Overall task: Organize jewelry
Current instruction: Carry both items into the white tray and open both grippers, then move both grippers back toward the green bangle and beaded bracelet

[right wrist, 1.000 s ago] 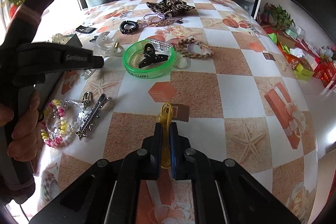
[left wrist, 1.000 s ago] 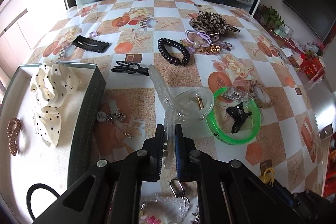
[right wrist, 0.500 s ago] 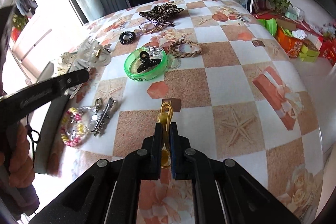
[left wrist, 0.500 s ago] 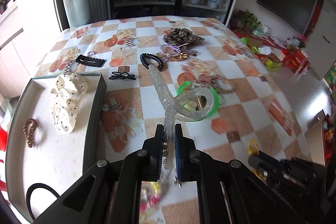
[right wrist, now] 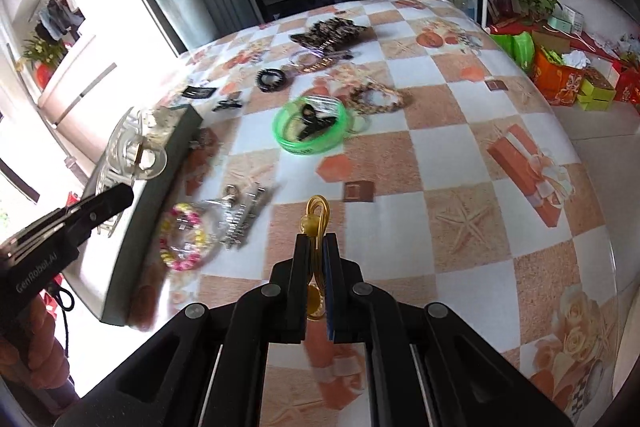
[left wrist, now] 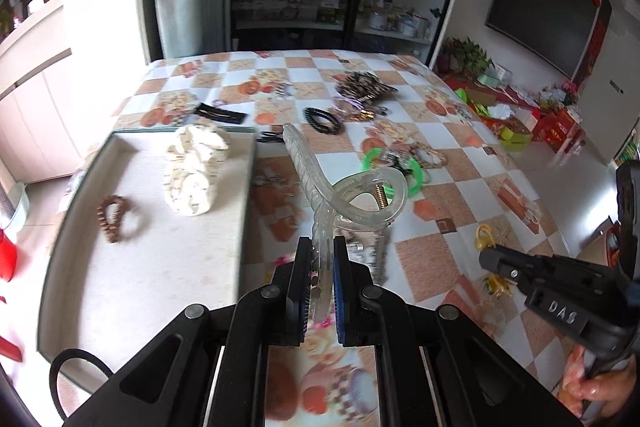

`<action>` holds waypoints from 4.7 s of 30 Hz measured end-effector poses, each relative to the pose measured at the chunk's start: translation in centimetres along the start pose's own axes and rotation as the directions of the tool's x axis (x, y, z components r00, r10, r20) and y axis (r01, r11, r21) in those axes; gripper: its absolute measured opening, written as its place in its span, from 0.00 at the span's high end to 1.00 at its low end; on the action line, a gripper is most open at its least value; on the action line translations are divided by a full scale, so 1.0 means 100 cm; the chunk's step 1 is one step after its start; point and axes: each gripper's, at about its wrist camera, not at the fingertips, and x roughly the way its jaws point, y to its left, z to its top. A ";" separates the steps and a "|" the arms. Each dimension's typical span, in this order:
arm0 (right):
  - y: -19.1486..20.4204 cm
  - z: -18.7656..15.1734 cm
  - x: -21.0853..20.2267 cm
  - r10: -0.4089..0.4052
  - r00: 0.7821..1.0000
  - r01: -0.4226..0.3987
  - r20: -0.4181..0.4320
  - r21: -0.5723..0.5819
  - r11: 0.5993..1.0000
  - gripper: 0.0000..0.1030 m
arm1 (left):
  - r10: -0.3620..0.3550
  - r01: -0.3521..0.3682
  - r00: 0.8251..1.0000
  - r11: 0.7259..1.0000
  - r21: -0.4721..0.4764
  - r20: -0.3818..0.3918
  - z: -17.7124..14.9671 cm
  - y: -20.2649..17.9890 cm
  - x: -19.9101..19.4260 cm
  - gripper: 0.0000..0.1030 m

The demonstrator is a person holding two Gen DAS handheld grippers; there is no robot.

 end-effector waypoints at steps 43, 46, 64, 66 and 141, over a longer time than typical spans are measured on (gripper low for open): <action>0.282 0.105 0.166 0.237 0.949 -0.298 -0.207 -0.348 0.889 0.93 | 0.252 -0.299 0.941 0.932 -0.205 -0.224 -0.014 0.194 0.050 0.88; 0.278 0.108 0.181 0.230 0.949 -0.292 -0.216 -0.321 0.901 0.93 | 0.256 -0.304 0.940 0.930 -0.209 -0.226 -0.008 0.196 0.056 0.88; 0.260 0.110 0.209 0.214 0.940 -0.277 -0.266 -0.228 0.933 0.76 | 0.319 -0.350 0.932 0.917 -0.190 -0.173 -0.008 0.188 0.050 0.30; 0.258 0.112 0.199 0.234 0.939 -0.289 -0.250 -0.213 0.933 0.54 | 0.328 -0.357 0.929 0.916 -0.185 -0.171 -0.008 0.186 0.049 0.30; -0.037 0.074 0.088 -0.059 0.991 0.073 -0.124 0.111 0.991 0.17 | 0.130 -0.120 0.986 0.988 0.097 -0.105 -0.008 -0.048 0.056 0.01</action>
